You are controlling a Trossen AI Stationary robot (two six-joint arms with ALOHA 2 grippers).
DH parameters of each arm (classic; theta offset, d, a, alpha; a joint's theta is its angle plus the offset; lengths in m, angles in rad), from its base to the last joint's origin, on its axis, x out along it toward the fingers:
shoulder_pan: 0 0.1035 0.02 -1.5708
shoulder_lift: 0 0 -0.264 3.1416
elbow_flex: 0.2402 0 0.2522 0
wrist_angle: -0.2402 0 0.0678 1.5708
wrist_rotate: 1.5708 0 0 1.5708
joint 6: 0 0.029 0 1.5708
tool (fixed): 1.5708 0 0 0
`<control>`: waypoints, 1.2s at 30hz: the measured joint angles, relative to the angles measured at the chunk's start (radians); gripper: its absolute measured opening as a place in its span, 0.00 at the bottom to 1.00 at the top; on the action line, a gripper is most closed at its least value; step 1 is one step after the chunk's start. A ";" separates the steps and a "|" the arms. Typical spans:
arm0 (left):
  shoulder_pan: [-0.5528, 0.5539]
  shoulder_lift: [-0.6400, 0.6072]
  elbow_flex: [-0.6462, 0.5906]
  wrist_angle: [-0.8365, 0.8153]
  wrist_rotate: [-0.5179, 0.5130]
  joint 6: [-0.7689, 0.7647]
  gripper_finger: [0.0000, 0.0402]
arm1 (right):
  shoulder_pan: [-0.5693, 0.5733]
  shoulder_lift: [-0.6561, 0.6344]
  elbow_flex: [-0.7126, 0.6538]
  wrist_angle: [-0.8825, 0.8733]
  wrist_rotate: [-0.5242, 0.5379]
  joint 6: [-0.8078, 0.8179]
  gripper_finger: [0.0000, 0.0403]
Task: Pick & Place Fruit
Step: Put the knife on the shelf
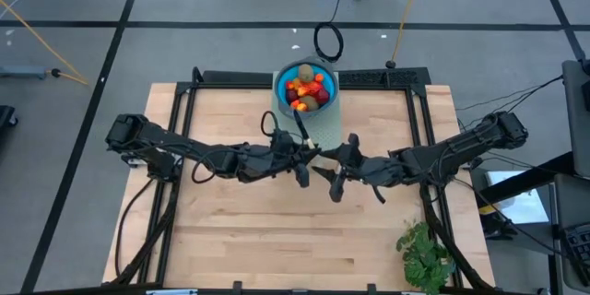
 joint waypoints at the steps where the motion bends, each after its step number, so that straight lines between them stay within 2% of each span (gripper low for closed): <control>1: 0.000 0.000 0.000 0.000 -0.004 0.000 0.06 | 0.000 0.000 0.000 -0.014 0.000 0.010 0.50; 12: 0.005 -0.002 0.000 -0.003 -0.007 0.014 0.06 | 0.020 0.000 0.000 -0.091 -0.002 0.073 0.49; 20: 0.009 -0.071 0.001 -0.111 -0.023 0.022 0.06 | 0.068 -0.001 0.000 -0.145 -0.020 0.076 0.47; 28: 0.008 -0.147 0.001 -0.265 0.039 -0.005 0.06 | 0.105 -0.003 0.000 -0.230 -0.004 0.099 0.43; 36: 0.010 -0.188 0.002 -0.358 0.176 -0.047 0.06 | 0.128 -0.003 0.000 -0.405 -0.001 0.227 0.33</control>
